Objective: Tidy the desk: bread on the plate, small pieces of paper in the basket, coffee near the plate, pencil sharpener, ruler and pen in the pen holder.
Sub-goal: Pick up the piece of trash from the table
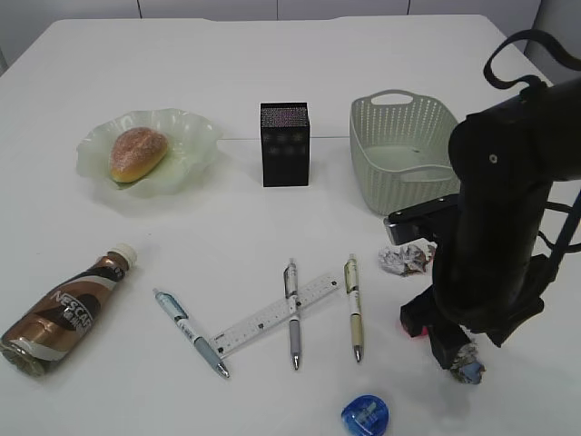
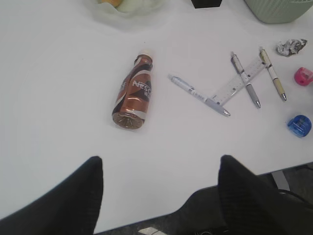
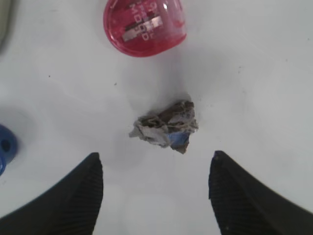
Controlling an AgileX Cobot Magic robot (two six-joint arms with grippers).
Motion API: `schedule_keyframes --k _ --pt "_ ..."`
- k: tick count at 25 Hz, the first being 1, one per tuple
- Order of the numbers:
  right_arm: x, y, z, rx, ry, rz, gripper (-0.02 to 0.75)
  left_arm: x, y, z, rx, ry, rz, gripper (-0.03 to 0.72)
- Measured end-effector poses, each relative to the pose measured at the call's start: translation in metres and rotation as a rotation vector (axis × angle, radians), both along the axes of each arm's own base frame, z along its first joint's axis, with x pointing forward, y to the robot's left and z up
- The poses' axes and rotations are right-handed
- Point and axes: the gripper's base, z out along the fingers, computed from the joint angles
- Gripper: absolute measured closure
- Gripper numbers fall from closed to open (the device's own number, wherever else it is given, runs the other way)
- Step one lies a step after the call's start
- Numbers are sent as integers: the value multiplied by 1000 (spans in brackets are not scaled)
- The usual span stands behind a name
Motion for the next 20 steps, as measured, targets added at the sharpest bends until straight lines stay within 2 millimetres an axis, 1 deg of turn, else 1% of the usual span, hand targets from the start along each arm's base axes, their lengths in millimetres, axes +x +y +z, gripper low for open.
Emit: schedule_keyframes --k 3,8,14,20 --pt "2 1 -4 3 -4 1 211 0 0 0 0 0 0 157" --pt "5 2 -5 15 -41 8 211 0 0 0 0 0 0 157" --pt "7 1 -15 -15 -20 24 211 0 -1 0 -12 2 -8 157" --pt "9 0 -16 -22 -30 36 211 -1 -2 0 -22 4 -16 157"
